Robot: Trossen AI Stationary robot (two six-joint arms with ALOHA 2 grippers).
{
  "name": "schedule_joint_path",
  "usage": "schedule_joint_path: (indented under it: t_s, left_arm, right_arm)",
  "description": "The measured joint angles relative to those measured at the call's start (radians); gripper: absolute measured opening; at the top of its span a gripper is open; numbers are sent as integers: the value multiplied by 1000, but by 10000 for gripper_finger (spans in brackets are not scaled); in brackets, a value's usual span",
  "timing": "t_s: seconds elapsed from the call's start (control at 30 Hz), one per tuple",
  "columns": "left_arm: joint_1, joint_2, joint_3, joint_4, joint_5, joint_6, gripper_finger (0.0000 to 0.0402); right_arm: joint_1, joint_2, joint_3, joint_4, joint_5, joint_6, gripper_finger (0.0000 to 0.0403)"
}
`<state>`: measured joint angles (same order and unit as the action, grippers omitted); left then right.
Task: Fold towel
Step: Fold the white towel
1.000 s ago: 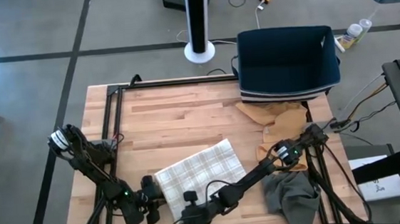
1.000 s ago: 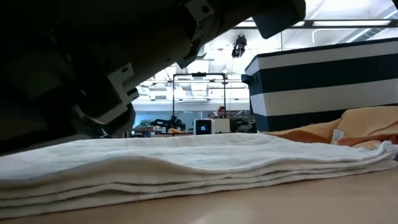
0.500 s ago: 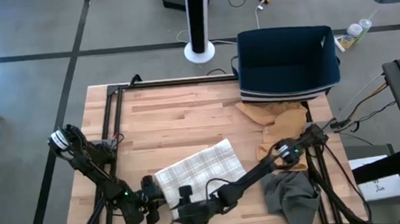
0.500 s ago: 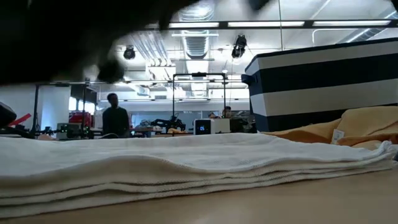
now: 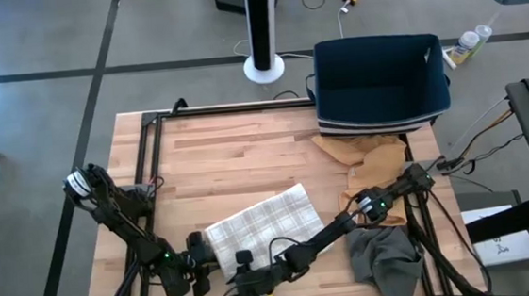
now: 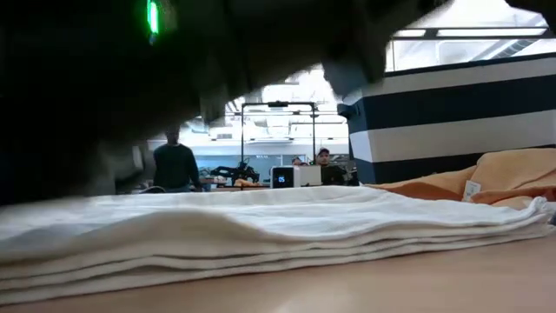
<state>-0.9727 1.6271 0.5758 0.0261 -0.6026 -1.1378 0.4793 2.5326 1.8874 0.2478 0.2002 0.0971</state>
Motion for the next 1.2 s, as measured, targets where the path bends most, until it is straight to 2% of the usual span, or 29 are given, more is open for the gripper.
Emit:
schedule_joint_path:
  t_s: [0.17,0.3,0.37,0.47,0.5,0.57,0.67,0.73,1.0,1.07,1.2]
  left_arm:
    - [0,-115,20,-150,93,-1,87]
    - [-1,-254,69,-383,148,-33,87]
    - [-1,-322,98,-493,99,-47,87]
    - [-1,-399,101,-566,-100,-48,87]
    - [4,-419,89,-566,-154,-37,87]
    - [28,-449,56,-564,-195,-16,87]
    - [54,-463,-19,-515,-191,-14,87]
    - [58,-458,-78,-422,-175,-1,87]
    - [60,-388,-252,-193,-130,-29,87]
    - [60,-362,-269,-176,-104,-34,87]
    - [60,-311,-265,-164,-55,-58,87]
  right_arm:
    - [8,-180,3,-88,3,-123,181]
    - [7,-281,-37,-240,25,-129,178]
    - [8,-306,-98,-258,44,-116,176]
    - [11,-344,-207,-173,97,-78,174]
    - [12,-351,-242,-129,118,-49,174]
    - [8,-349,-308,-90,149,5,175]
    - [-4,-318,-386,-59,167,86,175]
    - [-7,-318,-422,-37,173,125,174]
    - [9,-391,-450,-67,179,175,167]
    - [12,-454,-446,-168,201,213,167]
    - [9,-547,-447,-554,249,401,162]
